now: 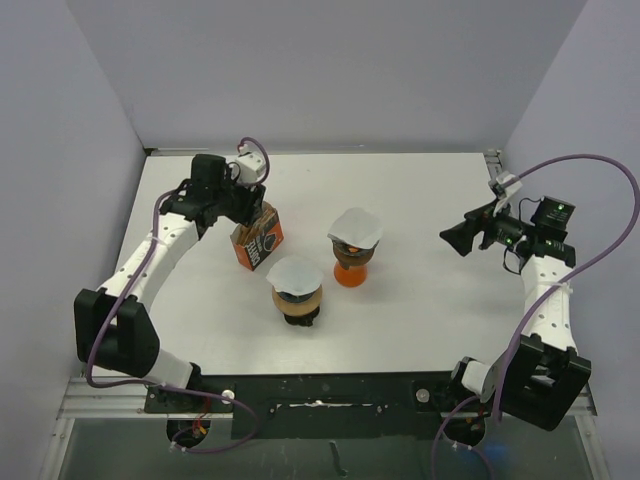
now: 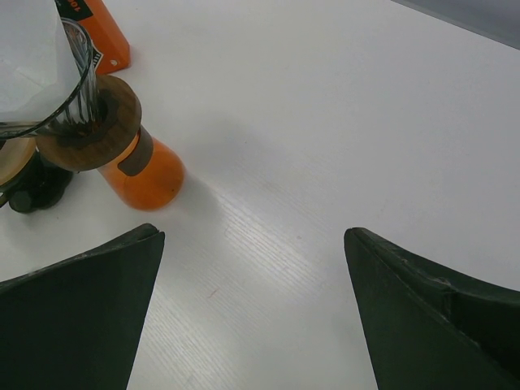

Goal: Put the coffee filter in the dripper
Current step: Reset both arms

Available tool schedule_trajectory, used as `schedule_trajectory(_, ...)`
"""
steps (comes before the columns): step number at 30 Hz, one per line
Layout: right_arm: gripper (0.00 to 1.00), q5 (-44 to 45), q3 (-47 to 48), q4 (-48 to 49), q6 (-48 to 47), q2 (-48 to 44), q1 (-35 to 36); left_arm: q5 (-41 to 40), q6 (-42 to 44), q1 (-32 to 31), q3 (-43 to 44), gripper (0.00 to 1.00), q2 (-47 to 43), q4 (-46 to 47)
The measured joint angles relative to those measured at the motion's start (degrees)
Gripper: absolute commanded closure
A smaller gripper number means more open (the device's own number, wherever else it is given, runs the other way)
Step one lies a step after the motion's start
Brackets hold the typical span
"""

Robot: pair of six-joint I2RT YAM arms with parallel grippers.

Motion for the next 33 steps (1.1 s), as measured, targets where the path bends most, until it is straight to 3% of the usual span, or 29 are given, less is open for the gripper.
schedule_trajectory(7,0.02,1.1,-1.3,0.6,1.0,-1.8,1.9,0.7,-1.7,1.0,-4.1,0.54,-4.7,1.4)
schedule_trajectory(13,0.02,9.0,-1.2,3.4,5.1,-4.4,4.6,-0.1,-5.9,5.5,-6.4,0.46,-7.0,7.8)
schedule_trajectory(16,0.02,14.6,0.5,3.0,6.7,-4.3,5.2,-1.4,-8.2,7.1,-7.8,0.37,-8.1,11.2)
schedule_trajectory(23,0.02,27.8,5.6,3.0,9.4,-3.6,5.2,-4.9,-13.4,10.6,-9.8,0.03,-9.9,18.8)
schedule_trajectory(33,0.02,40.3,3.6,7.5,18.2,-5.2,4.7,-6.3,-18.3,14.9,-18.0,0.02,-16.5,26.9)
